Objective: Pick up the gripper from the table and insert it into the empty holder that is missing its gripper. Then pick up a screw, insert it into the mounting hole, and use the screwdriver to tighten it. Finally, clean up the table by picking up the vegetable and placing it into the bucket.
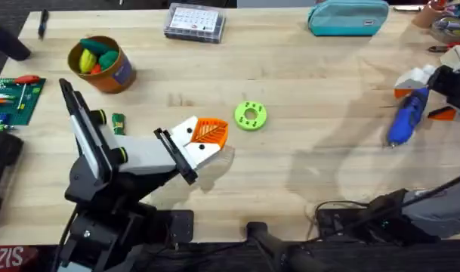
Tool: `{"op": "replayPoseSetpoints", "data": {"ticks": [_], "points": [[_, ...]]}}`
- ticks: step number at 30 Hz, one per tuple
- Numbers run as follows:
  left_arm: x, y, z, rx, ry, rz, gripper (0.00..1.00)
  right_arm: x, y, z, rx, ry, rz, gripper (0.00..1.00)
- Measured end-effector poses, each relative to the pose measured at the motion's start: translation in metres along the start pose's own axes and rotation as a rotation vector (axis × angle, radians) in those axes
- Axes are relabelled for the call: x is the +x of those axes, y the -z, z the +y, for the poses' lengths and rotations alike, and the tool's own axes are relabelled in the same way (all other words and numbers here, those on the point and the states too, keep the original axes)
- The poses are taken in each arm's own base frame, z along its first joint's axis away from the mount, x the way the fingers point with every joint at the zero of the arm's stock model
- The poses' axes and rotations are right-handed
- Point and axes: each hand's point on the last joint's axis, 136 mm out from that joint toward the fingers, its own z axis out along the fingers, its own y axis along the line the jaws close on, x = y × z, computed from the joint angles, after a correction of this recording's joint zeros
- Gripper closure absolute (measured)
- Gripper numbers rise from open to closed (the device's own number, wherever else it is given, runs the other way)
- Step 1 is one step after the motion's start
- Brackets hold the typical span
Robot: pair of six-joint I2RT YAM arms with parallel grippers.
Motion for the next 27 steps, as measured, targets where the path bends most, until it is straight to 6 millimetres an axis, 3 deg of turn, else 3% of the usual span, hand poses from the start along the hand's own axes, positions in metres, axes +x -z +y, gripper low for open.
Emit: {"op": "replayPoseSetpoints", "data": {"ticks": [14, 16, 21, 24, 26, 27], "points": [[0.000, 0.000, 0.000, 0.000, 0.000, 0.000, 0.991, 0.006, -0.017, 0.000, -0.006, 0.000, 0.048, 0.035], [0.000, 0.000, 0.000, 0.000, 0.000, 0.000, 0.991, 0.006, -0.017, 0.000, -0.004, 0.001, 0.049, 0.123], [0.000, 0.000, 0.000, 0.000, 0.000, 0.000, 0.991, 0.006, -0.017, -0.003, 0.007, 0.008, 0.048, 0.458], [0.000, 0.000, 0.000, 0.000, 0.000, 0.000, 0.991, 0.005, -0.018, -0.003, 0.010, 0.012, 0.046, 0.692], [0.000, 0.000, 0.000, 0.000, 0.000, 0.000, 0.991, 0.006, -0.018, -0.003, 0.009, 0.012, 0.051, 0.939], [0.000, 0.000, 0.000, 0.000, 0.000, 0.000, 0.991, 0.007, -0.018, -0.002, 0.004, 0.008, 0.054, 0.973]]}}
